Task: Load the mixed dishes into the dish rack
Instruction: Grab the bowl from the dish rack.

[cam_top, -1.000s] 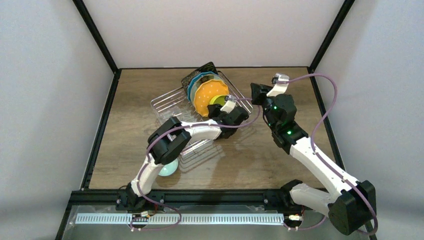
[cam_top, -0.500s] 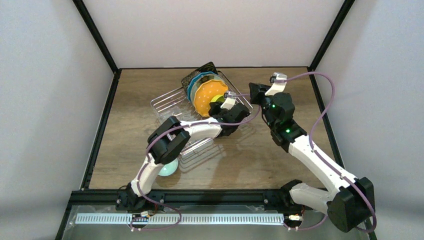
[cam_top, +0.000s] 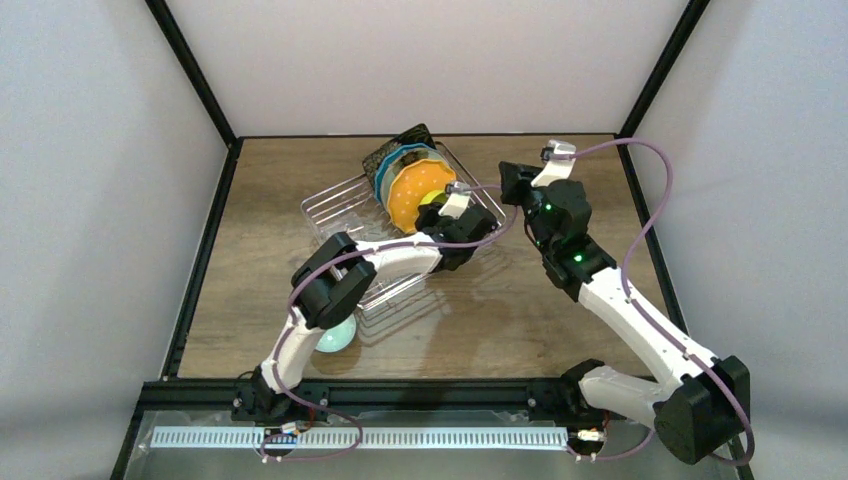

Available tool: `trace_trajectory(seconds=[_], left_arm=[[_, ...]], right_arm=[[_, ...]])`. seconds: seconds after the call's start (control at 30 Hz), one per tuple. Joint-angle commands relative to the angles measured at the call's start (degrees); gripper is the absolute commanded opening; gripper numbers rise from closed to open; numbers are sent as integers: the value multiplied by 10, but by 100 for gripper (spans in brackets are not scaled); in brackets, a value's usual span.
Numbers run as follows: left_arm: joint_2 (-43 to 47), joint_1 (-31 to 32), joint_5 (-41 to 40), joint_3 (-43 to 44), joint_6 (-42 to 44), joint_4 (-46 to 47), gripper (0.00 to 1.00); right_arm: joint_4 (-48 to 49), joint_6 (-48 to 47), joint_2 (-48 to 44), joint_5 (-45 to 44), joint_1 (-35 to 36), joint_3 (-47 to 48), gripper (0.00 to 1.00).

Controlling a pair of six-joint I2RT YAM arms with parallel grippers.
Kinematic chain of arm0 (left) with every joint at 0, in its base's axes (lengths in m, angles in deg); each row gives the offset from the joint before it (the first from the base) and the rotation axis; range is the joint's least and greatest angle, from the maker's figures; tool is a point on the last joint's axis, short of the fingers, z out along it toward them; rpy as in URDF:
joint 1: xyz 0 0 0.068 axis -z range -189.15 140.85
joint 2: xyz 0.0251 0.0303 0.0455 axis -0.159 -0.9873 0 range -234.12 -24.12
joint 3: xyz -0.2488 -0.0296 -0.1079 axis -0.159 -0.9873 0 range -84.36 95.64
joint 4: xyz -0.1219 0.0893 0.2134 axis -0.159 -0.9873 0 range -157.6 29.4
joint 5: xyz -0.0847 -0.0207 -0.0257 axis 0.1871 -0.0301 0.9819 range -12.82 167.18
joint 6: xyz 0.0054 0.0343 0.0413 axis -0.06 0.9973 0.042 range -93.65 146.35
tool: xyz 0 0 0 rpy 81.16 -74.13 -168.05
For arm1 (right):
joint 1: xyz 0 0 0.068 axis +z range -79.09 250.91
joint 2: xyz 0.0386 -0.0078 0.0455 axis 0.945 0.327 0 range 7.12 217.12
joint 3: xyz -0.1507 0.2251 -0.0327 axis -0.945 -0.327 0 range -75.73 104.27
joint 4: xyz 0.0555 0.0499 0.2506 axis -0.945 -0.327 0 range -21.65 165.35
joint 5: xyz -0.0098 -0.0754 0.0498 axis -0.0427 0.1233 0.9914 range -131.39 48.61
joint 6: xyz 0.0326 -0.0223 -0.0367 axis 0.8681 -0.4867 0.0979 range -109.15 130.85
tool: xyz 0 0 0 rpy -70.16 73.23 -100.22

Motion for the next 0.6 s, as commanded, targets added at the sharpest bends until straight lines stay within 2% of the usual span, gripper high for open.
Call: trace_trajectory(seconds=[0.0, 0.57], left_arm=[[0, -5, 60, -19, -3, -89, 3], [73, -6, 193, 55, -141, -230, 3]], right_arm=[[-28, -2, -10, -15, -3, 20, 77], [-89, -25, -8, -38, -3, 56, 77]])
